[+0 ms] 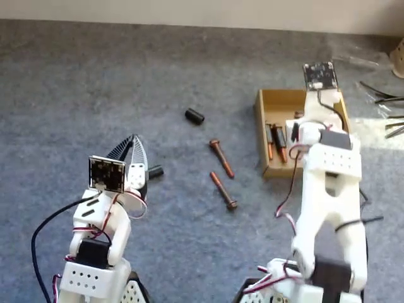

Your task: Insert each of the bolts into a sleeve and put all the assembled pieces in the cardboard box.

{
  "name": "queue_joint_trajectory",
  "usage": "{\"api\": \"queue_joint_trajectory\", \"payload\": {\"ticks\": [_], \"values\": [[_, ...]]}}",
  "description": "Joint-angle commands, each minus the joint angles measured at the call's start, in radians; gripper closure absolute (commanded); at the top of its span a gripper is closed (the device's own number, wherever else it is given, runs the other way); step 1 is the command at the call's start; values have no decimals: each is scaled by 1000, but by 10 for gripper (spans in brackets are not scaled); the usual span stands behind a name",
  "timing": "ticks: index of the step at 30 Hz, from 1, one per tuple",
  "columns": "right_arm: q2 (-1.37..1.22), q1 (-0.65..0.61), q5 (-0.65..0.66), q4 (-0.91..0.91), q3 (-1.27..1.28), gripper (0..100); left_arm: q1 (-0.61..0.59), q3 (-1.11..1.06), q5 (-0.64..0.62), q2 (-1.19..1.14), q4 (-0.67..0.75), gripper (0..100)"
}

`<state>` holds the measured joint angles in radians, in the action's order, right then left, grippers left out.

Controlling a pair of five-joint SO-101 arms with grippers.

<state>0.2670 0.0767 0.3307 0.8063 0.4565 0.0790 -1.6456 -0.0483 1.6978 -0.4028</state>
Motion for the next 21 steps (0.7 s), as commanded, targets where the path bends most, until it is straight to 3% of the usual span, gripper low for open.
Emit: {"api": "queue_joint_trajectory", "payload": {"ticks": [1,21], "values": [[-79,10,20,-8,-120,995,-7,10,6,7,21,976],[-599,13,21,-5,-496,995,-5,4,6,7,21,976]]}}
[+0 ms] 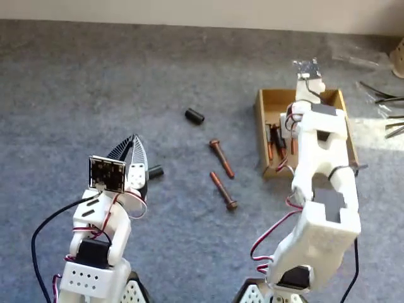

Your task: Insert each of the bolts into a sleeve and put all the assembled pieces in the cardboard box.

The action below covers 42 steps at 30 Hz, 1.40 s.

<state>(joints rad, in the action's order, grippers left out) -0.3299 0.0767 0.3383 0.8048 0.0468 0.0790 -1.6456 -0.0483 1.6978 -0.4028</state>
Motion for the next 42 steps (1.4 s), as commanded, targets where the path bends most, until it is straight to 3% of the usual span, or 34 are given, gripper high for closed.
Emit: {"api": "queue_joint_trajectory", "payload": {"ticks": [1,7,15,21,30,42], "values": [[-13,13,14,-4,-99,995,-5,4,6,7,21,976],[-31,13,14,-2,-113,988,-7,4,6,7,21,976],[-31,13,14,-2,-108,809,-7,4,6,7,21,976],[-27,13,14,2,-110,803,-7,4,6,7,21,976],[77,-45,14,323,-240,803,-8,4,6,7,21,976],[392,-214,8,467,-280,803,-8,4,6,7,21,976]]}}
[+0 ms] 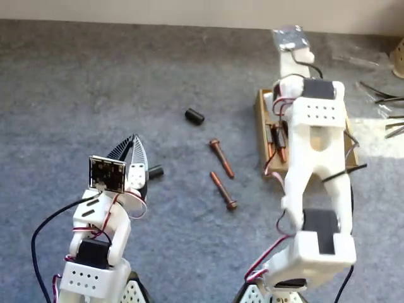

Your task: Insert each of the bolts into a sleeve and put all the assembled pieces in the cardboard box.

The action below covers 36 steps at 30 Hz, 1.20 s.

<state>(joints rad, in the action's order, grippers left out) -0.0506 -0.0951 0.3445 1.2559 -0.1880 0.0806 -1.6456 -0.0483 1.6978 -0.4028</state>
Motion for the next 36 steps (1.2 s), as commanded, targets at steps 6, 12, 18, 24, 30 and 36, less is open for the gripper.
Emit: {"api": "queue_joint_trajectory", "payload": {"ticks": [6,12,18,24,30,36], "values": [[180,-107,5,21,12,803,-59,12,5,7,23,976],[199,-237,6,16,124,803,-162,4,2,7,69,976],[199,-291,6,15,134,803,-252,4,0,7,68,976],[191,-291,8,-15,134,803,-274,-13,0,7,69,976],[189,-283,8,-114,136,803,-272,-13,5,7,68,976],[185,-278,8,-194,136,803,-272,-15,5,7,68,976]]}}
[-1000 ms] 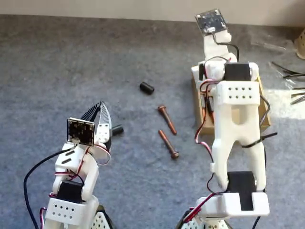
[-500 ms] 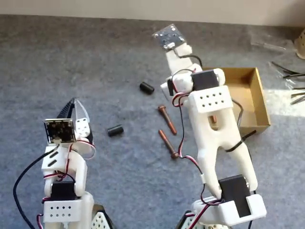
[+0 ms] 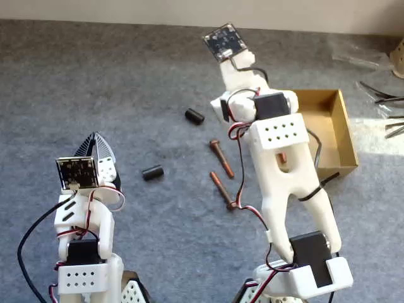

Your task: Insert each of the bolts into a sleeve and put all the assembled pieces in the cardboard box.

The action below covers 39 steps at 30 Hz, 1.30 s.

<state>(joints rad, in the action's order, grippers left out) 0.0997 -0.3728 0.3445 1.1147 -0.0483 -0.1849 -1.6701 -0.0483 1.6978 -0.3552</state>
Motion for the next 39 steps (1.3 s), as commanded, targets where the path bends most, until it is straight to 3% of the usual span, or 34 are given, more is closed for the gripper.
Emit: {"api": "queue_joint_trajectory", "payload": {"ticks": [1,13,20,35,39], "values": [[24,1,11,-59,-5,803,-7,10,5,7,20,976],[-283,4,69,-56,-275,806,-2,-5,5,7,21,976],[-446,-4,126,-42,-420,950,-2,-5,5,7,21,976],[-685,-2,255,156,-792,906,-1,-15,5,7,23,976],[-716,10,241,156,-822,848,-1,-16,5,7,23,976]]}}
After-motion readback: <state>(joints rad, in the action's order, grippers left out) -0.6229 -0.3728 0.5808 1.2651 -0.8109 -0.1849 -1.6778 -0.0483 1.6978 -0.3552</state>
